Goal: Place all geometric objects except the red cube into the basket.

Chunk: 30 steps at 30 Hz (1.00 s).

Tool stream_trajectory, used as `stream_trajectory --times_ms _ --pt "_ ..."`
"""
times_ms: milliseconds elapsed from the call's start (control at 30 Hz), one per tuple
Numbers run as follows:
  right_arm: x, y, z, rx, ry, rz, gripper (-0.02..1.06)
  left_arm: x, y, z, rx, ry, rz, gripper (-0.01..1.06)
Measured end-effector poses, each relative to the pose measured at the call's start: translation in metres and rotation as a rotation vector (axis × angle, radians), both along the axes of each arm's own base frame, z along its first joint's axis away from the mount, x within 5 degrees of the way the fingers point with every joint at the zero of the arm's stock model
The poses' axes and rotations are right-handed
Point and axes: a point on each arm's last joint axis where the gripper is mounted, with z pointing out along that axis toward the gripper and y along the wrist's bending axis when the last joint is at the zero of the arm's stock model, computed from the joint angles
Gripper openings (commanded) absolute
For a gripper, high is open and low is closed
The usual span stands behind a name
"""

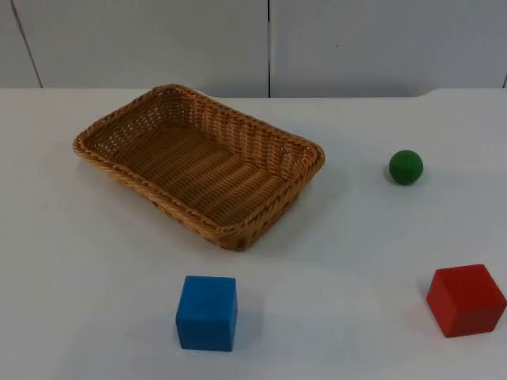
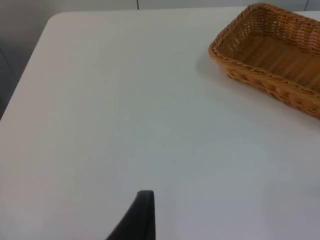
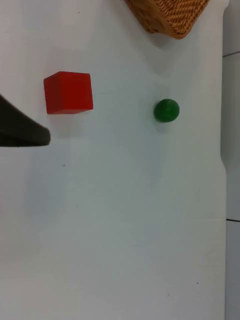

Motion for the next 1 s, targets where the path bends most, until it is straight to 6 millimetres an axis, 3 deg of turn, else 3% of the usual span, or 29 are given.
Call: stream_trajectory --times_ms 100,333,433,500,600,800,1000 --pt "0.002 0.0 0.004 0.0 0.005 0.0 1.05 0.0 0.0 0.0 -0.003 0.002 -0.002 1.05" --pt "0.034 0.001 0.027 -0.002 0.041 0.001 1.05 0.014 0.0 0.007 -0.028 0.06 -0.002 1.05" --pt "0.065 0.003 0.036 -0.004 0.075 0.002 1.05 0.028 0.0 0.02 -0.041 0.102 0.0 1.05" --pt "0.069 0.003 0.037 -0.004 0.079 0.002 1.05 0.033 0.0 0.023 -0.045 0.122 0.0 1.05" --pt "0.095 0.004 0.042 -0.005 0.108 0.001 1.05 0.046 0.0 0.03 -0.058 0.167 -0.001 1.05" --pt "0.134 0.005 0.038 -0.008 0.179 0.003 1.05 0.075 0.001 0.04 -0.075 0.26 0.005 1.05" --pt "0.15 0.006 0.03 -0.008 0.232 0.003 1.05 0.092 0.002 0.038 -0.086 0.29 0.008 1.05"
